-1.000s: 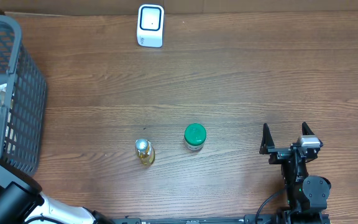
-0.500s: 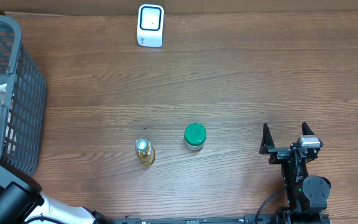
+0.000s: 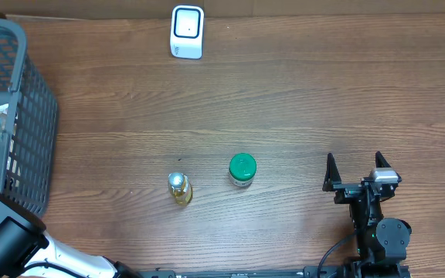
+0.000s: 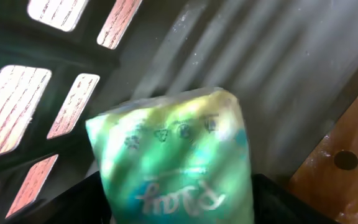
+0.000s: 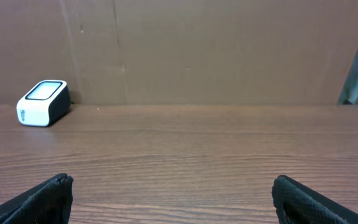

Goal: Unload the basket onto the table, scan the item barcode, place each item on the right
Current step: 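Reach the left gripper into the basket and grasp the small green packet, then lift the green packet out and carry it toward the scanner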

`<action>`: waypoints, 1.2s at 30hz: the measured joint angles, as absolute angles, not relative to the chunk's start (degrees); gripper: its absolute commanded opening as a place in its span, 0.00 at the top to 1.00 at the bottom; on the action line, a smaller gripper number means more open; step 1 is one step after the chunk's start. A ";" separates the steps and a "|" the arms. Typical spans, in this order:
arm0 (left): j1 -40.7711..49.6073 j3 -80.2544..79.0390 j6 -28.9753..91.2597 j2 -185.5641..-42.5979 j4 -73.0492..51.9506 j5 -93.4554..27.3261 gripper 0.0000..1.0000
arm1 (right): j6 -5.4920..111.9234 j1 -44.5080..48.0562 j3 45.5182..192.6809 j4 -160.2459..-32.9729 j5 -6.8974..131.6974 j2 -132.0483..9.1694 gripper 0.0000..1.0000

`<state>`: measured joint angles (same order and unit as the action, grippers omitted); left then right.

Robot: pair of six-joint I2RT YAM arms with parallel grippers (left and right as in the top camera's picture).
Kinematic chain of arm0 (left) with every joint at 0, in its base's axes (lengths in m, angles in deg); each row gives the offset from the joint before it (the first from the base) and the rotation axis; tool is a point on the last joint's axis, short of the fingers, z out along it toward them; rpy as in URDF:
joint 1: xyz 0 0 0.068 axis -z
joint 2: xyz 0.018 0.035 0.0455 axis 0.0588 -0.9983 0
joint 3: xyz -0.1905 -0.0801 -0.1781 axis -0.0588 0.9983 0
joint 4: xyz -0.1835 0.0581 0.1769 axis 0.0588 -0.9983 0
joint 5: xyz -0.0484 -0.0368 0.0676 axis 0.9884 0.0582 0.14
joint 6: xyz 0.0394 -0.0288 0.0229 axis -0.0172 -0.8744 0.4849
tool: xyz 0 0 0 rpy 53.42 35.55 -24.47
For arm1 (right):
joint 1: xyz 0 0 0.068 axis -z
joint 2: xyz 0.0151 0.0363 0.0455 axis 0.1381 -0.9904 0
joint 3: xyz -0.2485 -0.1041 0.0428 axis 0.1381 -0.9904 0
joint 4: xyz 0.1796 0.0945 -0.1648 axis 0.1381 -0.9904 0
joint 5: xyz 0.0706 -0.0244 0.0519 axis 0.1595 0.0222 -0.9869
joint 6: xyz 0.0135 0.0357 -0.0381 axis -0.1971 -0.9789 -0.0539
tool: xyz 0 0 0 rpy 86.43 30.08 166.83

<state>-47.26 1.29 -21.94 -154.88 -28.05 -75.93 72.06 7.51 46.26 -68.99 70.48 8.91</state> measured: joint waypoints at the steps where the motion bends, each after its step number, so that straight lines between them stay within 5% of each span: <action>1: -47.26 1.29 -20.84 -154.88 -28.18 -75.95 0.25 | 72.08 7.51 46.28 -68.97 70.48 8.91 0.00; 8: -47.42 1.12 -14.99 -154.83 -28.88 -75.88 0.45 | 72.08 7.51 46.26 -68.97 70.50 8.91 0.00; 13: -47.42 0.05 -13.35 -154.86 -33.53 -75.03 0.44 | 72.06 7.51 46.26 -68.97 70.48 8.91 0.00; 17: -47.42 -4.69 -13.06 -154.96 -40.79 -73.52 0.54 | 72.08 7.51 46.26 -68.97 70.48 8.91 0.00; 30: -47.42 -32.39 -11.14 -154.99 -58.67 -71.73 0.56 | 72.06 7.51 46.26 -68.95 70.50 8.91 0.00; 36: -47.42 -44.58 -6.90 -155.01 -62.49 -61.92 0.54 | 72.08 7.53 46.26 -68.97 70.48 8.91 0.00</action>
